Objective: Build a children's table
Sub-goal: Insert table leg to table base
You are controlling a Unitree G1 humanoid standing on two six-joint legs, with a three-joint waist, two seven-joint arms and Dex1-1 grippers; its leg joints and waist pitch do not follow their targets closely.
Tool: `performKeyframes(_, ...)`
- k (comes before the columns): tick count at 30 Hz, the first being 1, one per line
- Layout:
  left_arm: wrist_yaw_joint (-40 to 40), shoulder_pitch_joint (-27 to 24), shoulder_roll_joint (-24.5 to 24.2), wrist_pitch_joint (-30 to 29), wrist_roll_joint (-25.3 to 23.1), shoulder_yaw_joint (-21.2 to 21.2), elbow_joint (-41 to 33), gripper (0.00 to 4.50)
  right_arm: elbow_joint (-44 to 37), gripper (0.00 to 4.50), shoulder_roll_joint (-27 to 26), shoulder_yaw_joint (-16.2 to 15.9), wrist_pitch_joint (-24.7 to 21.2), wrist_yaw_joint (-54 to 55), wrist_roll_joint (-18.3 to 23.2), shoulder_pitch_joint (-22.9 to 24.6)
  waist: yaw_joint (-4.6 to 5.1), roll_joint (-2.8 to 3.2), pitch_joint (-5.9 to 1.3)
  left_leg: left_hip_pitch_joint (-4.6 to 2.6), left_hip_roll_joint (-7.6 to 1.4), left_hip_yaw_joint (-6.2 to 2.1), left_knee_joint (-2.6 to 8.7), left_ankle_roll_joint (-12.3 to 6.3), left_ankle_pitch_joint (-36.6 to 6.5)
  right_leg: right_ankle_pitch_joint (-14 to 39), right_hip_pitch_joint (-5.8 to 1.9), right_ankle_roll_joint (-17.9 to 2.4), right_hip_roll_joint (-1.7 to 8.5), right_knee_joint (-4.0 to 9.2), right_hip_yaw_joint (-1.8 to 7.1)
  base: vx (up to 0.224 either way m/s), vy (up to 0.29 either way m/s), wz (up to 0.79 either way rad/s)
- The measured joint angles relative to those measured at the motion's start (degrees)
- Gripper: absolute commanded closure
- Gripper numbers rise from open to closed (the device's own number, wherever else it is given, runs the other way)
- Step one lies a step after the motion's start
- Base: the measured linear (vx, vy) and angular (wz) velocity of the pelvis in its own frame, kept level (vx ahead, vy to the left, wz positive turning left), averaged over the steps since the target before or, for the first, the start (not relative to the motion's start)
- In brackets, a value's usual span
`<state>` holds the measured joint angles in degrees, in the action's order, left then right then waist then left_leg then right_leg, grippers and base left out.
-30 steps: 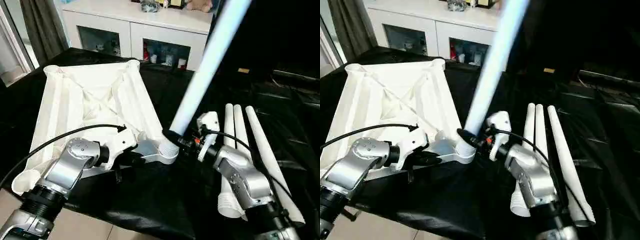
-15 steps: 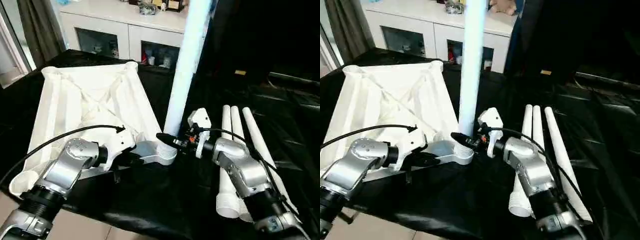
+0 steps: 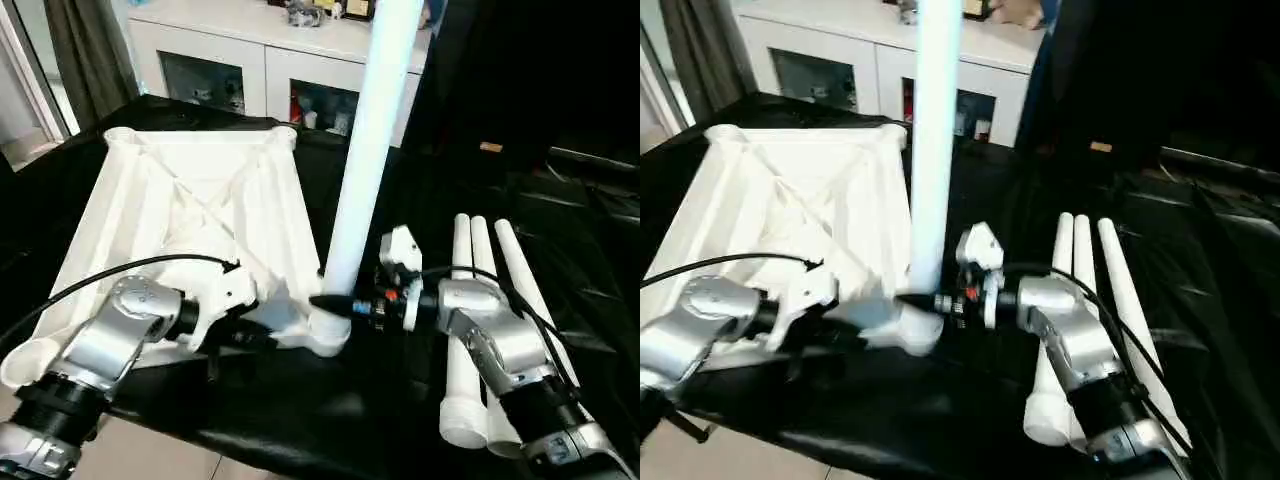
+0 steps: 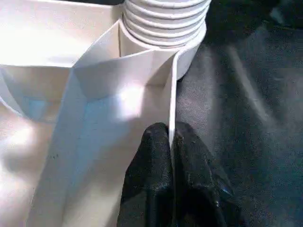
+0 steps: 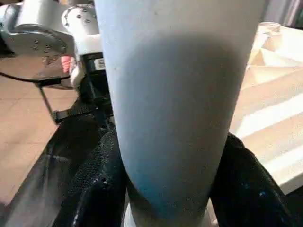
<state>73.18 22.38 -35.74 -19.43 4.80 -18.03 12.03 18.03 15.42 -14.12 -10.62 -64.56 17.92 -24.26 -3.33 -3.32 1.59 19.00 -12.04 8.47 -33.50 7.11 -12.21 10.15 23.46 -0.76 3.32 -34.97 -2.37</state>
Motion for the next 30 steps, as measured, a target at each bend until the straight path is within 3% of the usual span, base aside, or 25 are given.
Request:
performKeyframes(5,-1.19,0.04,1.18,1.29,-0.45,-0.22,0.58,4.5,0.53,2.63,0.08,-0.02,1.66,0.46,-0.56,0.15,-0.17,0.0,-0.01,-0.05,-0.01,0.01,0.01,-0.05,-0.04,0.09,-0.11,0.02,0.04,0.01,0.01,0.0,0.0,0.0)
performKeyframes(9,-7.69,2.22,4.01,0.94,-2.49,0.38,4.82,4.5,6.7,2.63,-3.31,0.87,5.21,10.54,-3.11,-2.16,0.15,-0.01,0.02,-0.45,0.07,-0.01,0.02,-0.03,-0.04,0.32,-0.4,0.4,0.05,-0.01,0.02,-0.026,-0.002,0.0)
performKeyframes(13,-13.48,4.65,7.26,-1.55,-3.46,0.93,8.07,4.5,11.96,2.64,-7.65,3.29,6.21,21.55,-5.12,-4.51,1.06,-0.09,0.1,-0.48,0.13,-0.22,-0.06,-0.03,-0.04,0.35,-0.39,0.44,0.08,0.29,-0.22,-0.06,0.003,-0.06)
performKeyframes(19,-19.87,7.91,10.83,-5.08,-4.04,2.06,12.05,4.5,19.55,2.64,-12.82,5.87,6.72,34.88,-5.92,-9.44,1.88,0.24,0.31,-0.1,0.08,-1.03,0.1,-0.04,-0.04,0.34,-0.41,0.44,0.22,1.93,-1.53,-0.026,0.008,-0.04)
performKeyframes(23,-26.28,11.36,14.77,-7.55,-5.08,2.55,16.26,4.5,28.1,2.64,-17.04,8.39,8.5,47.26,-6.86,-14.86,2.64,0.23,0.43,-0.04,0.11,-1.25,-0.05,-0.04,-0.04,0.34,-0.33,0.44,0.23,2.07,-1.7,-0.014,0.006,-0.04)
performKeyframes(30,-30.2,12.62,16.36,-9.68,-5.14,2.65,16.71,4.5,33.16,2.64,-20.01,9.28,11.17,55.81,-8.73,-18.19,3.17,-0.02,0.62,0.0,0.1,-1.4,0.01,-0.05,-0.05,0.34,-0.3,0.43,0.24,2.24,-1.88,0.0,0.0,0.0)
